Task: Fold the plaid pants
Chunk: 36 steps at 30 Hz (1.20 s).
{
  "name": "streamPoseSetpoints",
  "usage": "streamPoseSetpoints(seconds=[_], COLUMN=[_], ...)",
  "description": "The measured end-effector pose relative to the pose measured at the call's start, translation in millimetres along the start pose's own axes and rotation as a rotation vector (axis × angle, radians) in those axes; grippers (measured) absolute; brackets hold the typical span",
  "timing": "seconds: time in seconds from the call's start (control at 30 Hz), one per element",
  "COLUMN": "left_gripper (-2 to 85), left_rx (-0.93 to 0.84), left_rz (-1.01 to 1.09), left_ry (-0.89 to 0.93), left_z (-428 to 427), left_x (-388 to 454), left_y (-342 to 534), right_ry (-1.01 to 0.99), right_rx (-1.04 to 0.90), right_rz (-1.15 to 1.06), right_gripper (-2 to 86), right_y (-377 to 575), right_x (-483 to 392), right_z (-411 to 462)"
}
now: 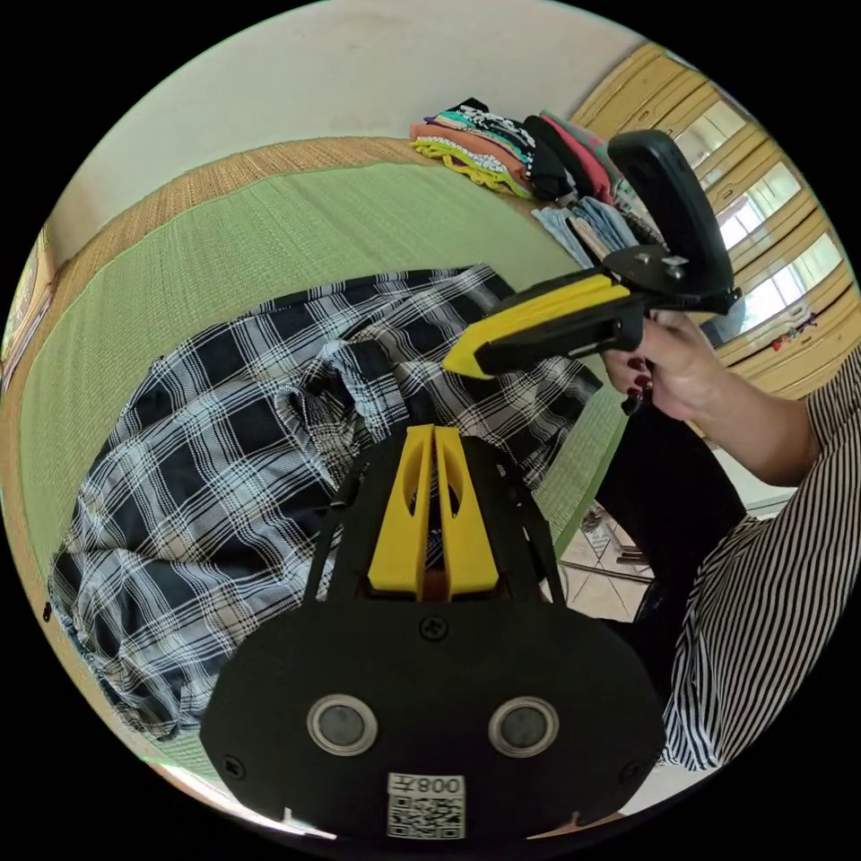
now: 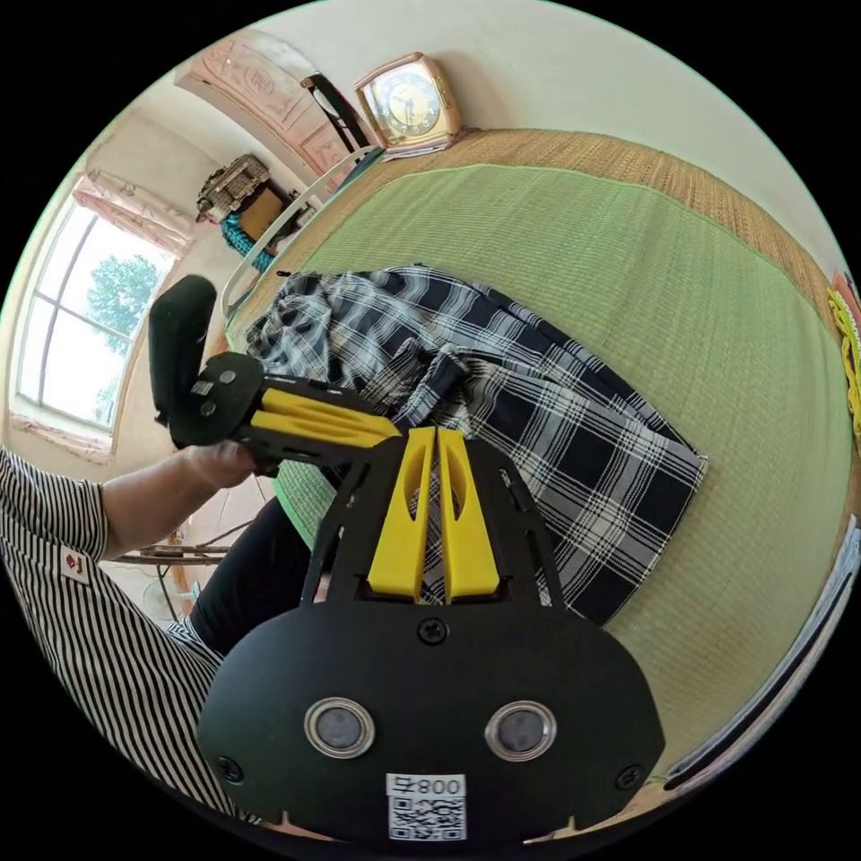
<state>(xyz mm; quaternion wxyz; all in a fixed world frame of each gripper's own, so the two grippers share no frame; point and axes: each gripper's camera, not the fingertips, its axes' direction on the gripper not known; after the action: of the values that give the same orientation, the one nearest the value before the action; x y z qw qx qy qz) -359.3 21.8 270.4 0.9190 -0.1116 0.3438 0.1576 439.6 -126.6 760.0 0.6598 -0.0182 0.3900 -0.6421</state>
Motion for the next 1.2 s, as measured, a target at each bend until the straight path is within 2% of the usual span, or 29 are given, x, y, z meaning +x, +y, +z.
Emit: streamPoseSetpoints(seconds=[0.17,0.37,0.5,0.6,0.73,0.97,1.2], left_gripper=[0.1,0.1,0.0,0.1,0.1,0.1,0.1], left_rx=[0.076,0.129,0.228,0.192,0.057,0.189,0.215], left_rz=[-0.12,-0.223,-0.179,-0.122,-0.246,-0.402,-0.434], left_ry=[0.003,-0.052,0.035,0.056,-0.036,0.071,0.095], left_z=[-16,-34,-46,-39,-21,-26,-17], left_x=[-11,-18,-4,10,1,-16,-15], left_y=[26,52,60,59,67,96,108], right_ry=[0.042,-0.05,-0.12,-0.16,-0.187,-0.169,-0.121], right_rx=[-0.016,-0.049,-0.058,-0.07,-0.105,0.003,-0.107], right_rz=[-0.02,-0.086,-0.125,-0.138,-0.158,-0.164,-0.16], right_gripper=[0.3,0.1,0.1,0.1,0.0,0.1,0.1], right_y=[-32,-56,-68,-79,-89,-71,-67], right_x=[9,6,3,3,4,15,17], right_z=[12,21,23,26,26,-12,20])
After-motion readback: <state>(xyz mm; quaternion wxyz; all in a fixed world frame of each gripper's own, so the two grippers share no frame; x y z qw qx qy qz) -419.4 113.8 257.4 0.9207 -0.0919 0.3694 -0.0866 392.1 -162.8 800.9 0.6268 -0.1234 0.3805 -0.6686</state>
